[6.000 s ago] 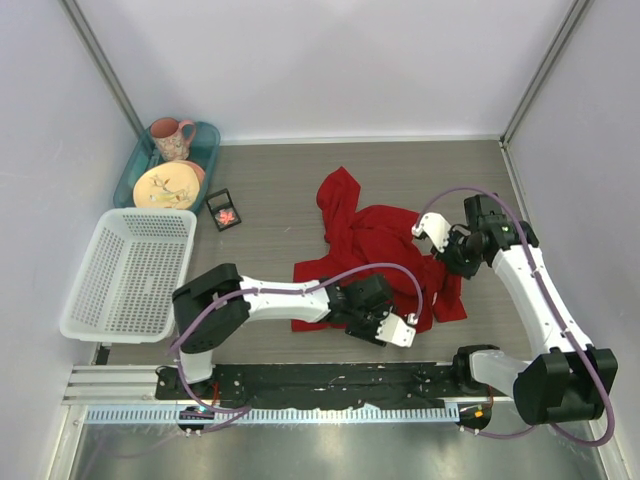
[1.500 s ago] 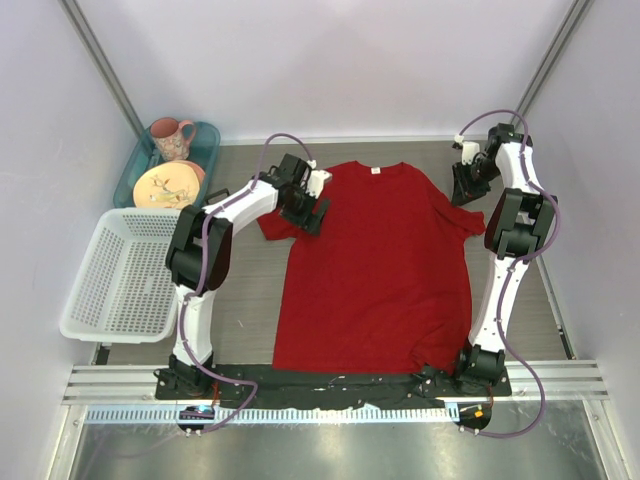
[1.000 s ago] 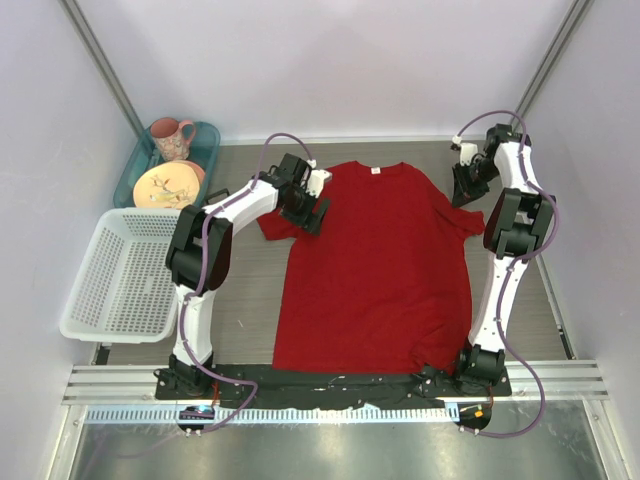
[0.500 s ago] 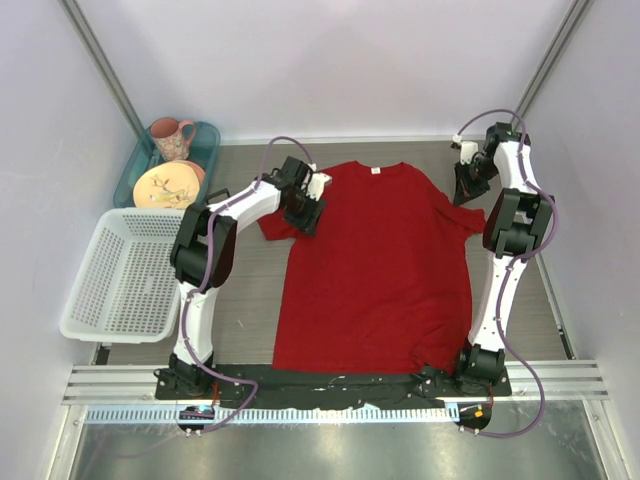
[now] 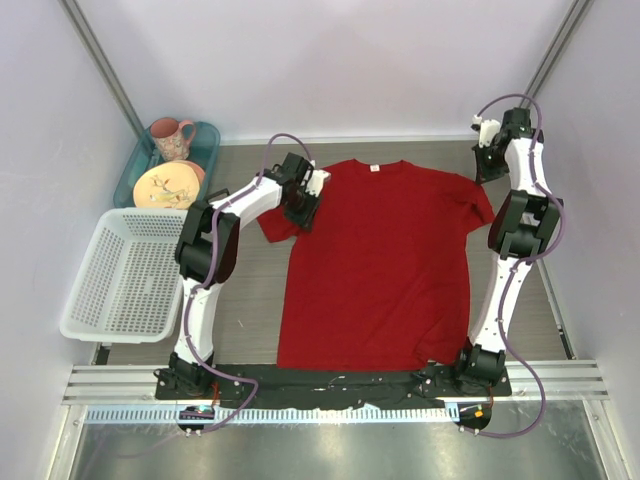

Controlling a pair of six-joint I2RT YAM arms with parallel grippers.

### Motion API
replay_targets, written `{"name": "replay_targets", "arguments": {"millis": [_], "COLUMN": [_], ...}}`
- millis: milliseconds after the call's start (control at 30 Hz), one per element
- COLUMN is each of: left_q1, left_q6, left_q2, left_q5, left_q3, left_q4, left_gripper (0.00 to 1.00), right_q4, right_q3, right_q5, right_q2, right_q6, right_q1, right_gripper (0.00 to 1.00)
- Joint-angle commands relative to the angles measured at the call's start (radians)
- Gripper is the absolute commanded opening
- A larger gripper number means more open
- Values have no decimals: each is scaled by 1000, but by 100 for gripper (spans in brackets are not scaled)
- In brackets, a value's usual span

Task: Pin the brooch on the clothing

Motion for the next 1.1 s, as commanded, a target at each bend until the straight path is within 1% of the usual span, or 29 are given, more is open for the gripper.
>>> {"name": "replay_targets", "arguments": {"millis": [0, 133, 167, 333, 433, 467, 533, 567, 600, 633, 667, 700, 733, 800, 833, 900, 933, 1000, 1067], "left_q1": [8, 8, 6, 6, 6, 6, 8, 6, 6, 8, 8, 6, 6, 6, 6, 6, 8, 6, 6], "left_q6": [-6, -11, -11, -13, -16, -19, -17, -17, -20, -22, -22, -23, -23, -25, -25, -26, -28, -28, -25], "left_q2": [41, 49, 50, 44, 44, 39, 35, 33, 30, 27, 27, 29, 30, 33, 33, 33, 32, 27, 23], "left_q5": [-43, -51, -50, -47, -45, -45, -39, -36, -33, -31, -27, -24, -19, -11, -8, -1, 1, 6, 7], "left_q3": [17, 14, 14, 16, 13, 8, 4, -3, -4, -6, -6, -6, -4, 0, 2, 3, 2, 0, -3], "left_q4": [-50, -52, -50, -52, -50, -49, -47, -46, -43, -40, -38, -38, -37, -38, -38, -37, -35, -33, -32], "left_gripper": [27, 26, 26, 25, 25, 26, 26, 28, 29, 30, 32, 32, 34, 34, 35, 35, 34, 34, 34], "right_q4": [149, 212, 254, 315, 353, 354, 318, 239, 186, 134, 52, 14, -61, -133, -203, -273, -311, -342, -350], "right_q3": [52, 69, 66, 97, 89, 97, 117, 149, 163, 171, 163, 157, 152, 146, 149, 172, 180, 207, 203], "right_q5": [99, 144, 150, 158, 196, 243, 239, 224, 129, 75, 23, -78, -114, -209, -238, -276, -299, -319, -338], "right_q2": [4, 30, 33, 80, 93, 91, 84, 70, 56, 41, 0, -19, -33, -54, -53, -24, -12, 27, 41], "right_q6": [57, 89, 93, 58, 26, 24, 32, 31, 29, 29, 28, 21, 9, -40, -57, -109, -109, -106, -97], "right_q1": [-3, -2, -2, 15, 44, 48, 43, 35, 26, -6, -23, -43, -70, -97, -109, -138, -149, -172, -184], "right_gripper": [1, 1, 1, 1, 1, 1, 11, 23, 29, 35, 50, 58, 68, 77, 77, 77, 77, 77, 74]}}
